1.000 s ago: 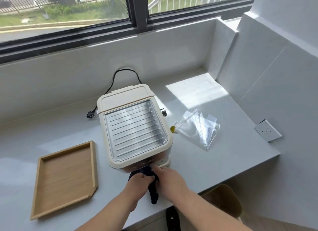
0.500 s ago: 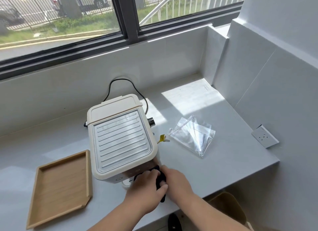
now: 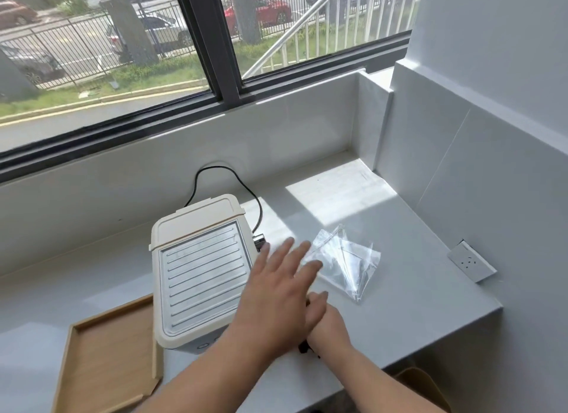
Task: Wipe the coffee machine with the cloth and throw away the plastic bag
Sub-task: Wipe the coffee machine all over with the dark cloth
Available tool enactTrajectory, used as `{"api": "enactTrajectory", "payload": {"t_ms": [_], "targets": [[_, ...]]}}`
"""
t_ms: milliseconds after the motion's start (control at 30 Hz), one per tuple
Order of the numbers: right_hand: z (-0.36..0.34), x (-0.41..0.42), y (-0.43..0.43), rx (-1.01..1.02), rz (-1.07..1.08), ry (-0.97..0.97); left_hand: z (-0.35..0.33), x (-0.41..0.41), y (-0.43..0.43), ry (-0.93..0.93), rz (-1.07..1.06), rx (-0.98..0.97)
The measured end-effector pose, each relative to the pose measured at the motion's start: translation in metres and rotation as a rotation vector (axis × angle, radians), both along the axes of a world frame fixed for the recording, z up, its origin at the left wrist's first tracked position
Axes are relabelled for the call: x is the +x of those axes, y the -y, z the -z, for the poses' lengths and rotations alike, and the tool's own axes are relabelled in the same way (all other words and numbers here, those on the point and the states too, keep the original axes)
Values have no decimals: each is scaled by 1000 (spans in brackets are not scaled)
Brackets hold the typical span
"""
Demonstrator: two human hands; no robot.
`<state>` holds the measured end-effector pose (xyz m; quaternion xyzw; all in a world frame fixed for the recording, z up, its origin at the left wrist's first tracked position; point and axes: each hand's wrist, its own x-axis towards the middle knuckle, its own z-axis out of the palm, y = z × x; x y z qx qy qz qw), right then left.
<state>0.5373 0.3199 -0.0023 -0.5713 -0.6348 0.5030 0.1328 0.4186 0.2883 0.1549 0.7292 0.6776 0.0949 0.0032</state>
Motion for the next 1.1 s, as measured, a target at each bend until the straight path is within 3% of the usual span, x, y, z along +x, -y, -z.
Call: {"api": "enactTrajectory", "payload": {"t_ms": [100, 233, 367, 533, 733, 933, 1100], "targets": [[-2, -7, -13, -77, 3, 70, -10, -48, -10, 71, -308, -146], [-2, -16, -19, -137, 5, 45, -17, -87, -12, 168, -275, -123], [6, -23, -27, -155, 8, 30, -14, -115, -6, 117, -452, -115], [11, -32, -41, -206, 39, 15, -6, -115, -6, 101, -448, -108], [10, -48, -76, -404, 126, -93, -3, -117, -6, 106, -453, -95], [8, -58, -109, -750, 296, -381, -4, -118, -6, 110, -459, -107], [8, -65, -129, -774, 173, -376, -2, -117, -7, 104, -461, -106]]}}
